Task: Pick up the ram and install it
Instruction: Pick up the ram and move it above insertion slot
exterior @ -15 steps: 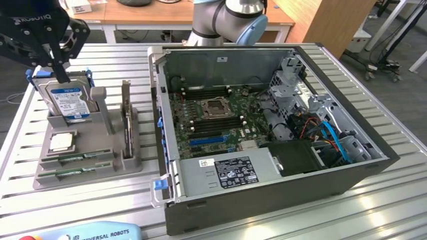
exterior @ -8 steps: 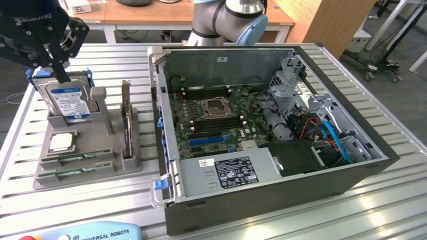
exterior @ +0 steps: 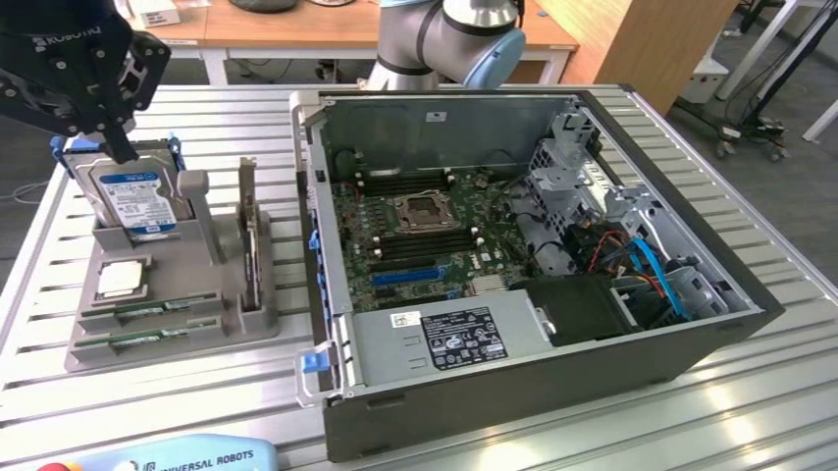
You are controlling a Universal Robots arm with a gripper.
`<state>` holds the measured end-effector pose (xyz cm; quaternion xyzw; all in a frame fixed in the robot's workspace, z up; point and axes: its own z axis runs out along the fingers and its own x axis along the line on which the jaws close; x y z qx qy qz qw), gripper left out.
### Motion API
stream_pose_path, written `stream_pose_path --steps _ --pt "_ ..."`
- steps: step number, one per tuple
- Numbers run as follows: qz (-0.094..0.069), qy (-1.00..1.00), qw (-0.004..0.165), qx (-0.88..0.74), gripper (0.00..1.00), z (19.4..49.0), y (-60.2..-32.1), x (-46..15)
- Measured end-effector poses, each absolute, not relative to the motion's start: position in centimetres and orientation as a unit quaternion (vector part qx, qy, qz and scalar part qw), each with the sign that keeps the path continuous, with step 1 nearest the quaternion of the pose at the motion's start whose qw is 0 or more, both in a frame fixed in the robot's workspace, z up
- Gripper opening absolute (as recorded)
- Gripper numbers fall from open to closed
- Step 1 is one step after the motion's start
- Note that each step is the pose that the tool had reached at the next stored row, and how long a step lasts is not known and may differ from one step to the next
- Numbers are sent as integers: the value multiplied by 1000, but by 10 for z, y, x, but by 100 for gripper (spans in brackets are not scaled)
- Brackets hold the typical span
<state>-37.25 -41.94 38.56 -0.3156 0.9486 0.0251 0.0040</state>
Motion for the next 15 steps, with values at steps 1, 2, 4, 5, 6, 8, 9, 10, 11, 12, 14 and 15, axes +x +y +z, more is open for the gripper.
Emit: stream_pose_path --steps 1,2,4,5,6,8,9,10,11,12,14,15 --pt "25 946 4 -324 10 386 -419 -373" --pt "25 943 4 -333 10 386 -419 -372" --pt "25 937 3 -350 10 386 -419 -373" --pt "25 933 3 -358 10 386 -419 -372" --pt "25 930 3 -367 10 385 -419 -372" --pt "25 923 2 -384 10 385 -419 -372" --pt "25 920 2 -392 10 385 -419 -372" --pt "25 916 2 -400 10 385 -419 -373" --pt "25 912 1 -409 10 385 -419 -373" --pt "25 908 1 -417 10 385 -419 -373" --pt "25 901 1 -434 10 385 -419 -373" --pt "25 897 1 -442 10 385 -419 -373"
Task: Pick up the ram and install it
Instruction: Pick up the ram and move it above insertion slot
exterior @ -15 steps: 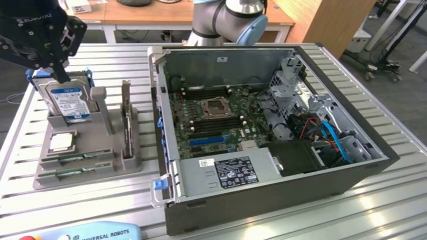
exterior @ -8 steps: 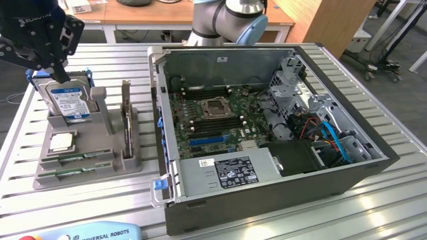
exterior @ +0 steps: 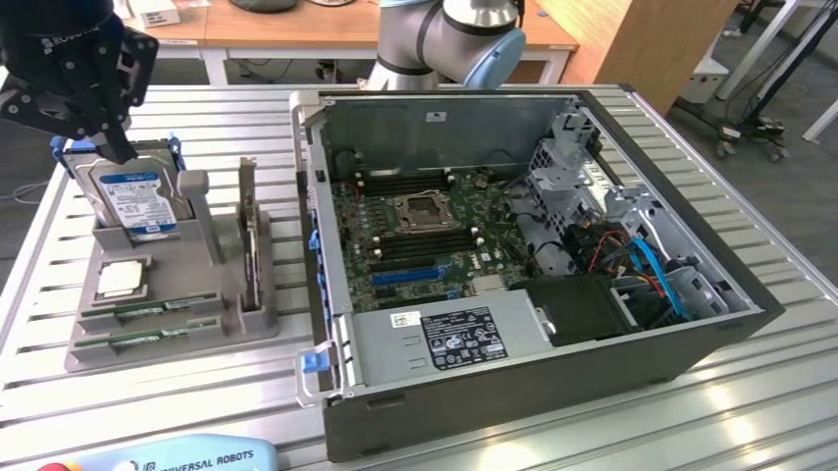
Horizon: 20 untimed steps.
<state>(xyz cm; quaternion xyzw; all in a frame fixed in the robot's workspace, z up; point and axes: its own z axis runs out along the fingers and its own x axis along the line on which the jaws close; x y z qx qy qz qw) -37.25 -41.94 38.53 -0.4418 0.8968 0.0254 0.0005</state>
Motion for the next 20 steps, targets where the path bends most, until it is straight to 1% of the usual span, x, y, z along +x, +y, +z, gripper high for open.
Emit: stream_pose_path --steps 20 --pt "25 802 -4 -596 10 385 -419 -372"
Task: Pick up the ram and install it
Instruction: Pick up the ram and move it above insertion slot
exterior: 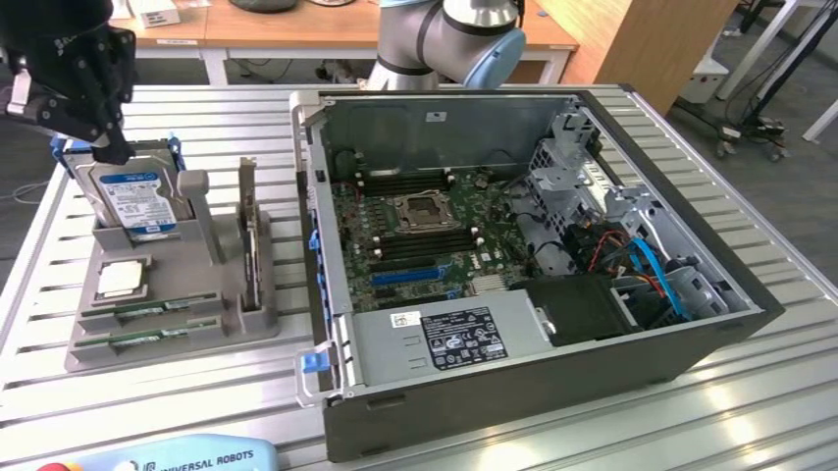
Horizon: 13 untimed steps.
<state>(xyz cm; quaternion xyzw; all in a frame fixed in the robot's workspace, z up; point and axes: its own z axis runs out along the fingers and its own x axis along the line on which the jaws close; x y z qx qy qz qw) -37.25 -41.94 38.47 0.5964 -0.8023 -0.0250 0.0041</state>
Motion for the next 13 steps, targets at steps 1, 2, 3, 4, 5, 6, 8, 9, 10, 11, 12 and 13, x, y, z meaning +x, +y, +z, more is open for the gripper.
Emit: stream_pose_path --steps 1,2,3,4,5,6,8,9,10,11,12,13 --pt "-25 -797 4 604 10 385 -419 -372" --pt "-25 -791 5 611 10 385 -419 -372" --pt "-25 -785 5 618 10 385 -419 -372" --pt "-25 -780 5 625 10 385 -419 -372" --pt "-25 -774 5 633 10 385 -419 -372" --pt "-25 -769 6 639 10 385 -419 -372" --pt "-25 -757 6 653 10 384 -419 -373" --pt "-25 -751 6 660 10 384 -419 -372" --pt "-25 -745 6 667 10 384 -419 -372" --pt "-25 -739 7 673 10 384 -419 -372" --pt "-25 -735 7 678 10 384 -419 -372" --pt "-25 -734 7 678 10 384 -419 -372"
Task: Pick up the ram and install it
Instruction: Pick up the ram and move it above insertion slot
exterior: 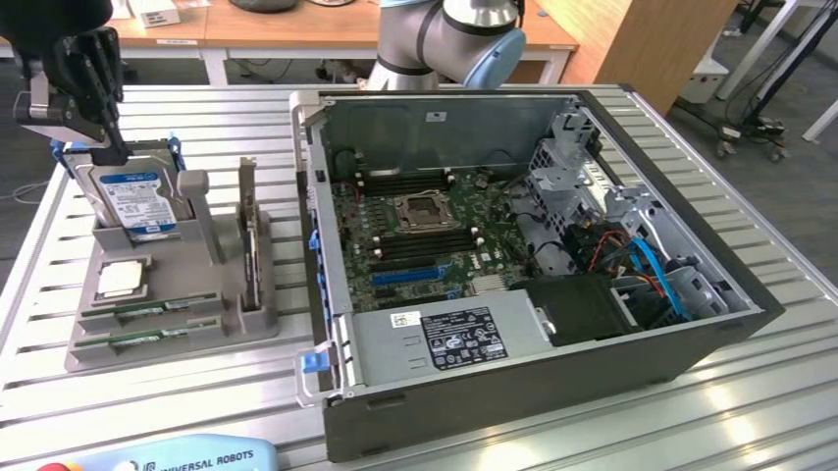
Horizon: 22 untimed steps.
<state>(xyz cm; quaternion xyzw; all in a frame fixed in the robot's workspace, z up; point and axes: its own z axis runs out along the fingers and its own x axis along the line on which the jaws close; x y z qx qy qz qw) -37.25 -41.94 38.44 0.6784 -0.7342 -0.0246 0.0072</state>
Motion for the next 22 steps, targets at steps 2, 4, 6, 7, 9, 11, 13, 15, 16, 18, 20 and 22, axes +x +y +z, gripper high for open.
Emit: stream_pose_path --steps 2,4,6,7,9,11,13,15,16,18,20,22 --pt "-25 -734 7 678 10 384 -419 -373" --pt "-25 -734 7 678 10 384 -419 -373" --pt "-25 -734 7 678 10 384 -419 -372" --pt "-25 -734 7 679 10 384 -419 -372" --pt "-25 -730 7 683 10 384 -419 -372" --pt "-25 -726 7 687 10 384 -419 -372" --pt "-25 -725 8 688 10 384 -419 -372" --pt "-25 -725 8 688 10 384 -419 -372" --pt "-25 -725 8 688 10 384 -419 -373" --pt "-25 -725 8 688 10 384 -419 -373" --pt "-25 -725 8 688 10 384 -419 -372" --pt "-25 -725 8 688 10 384 -419 -372"
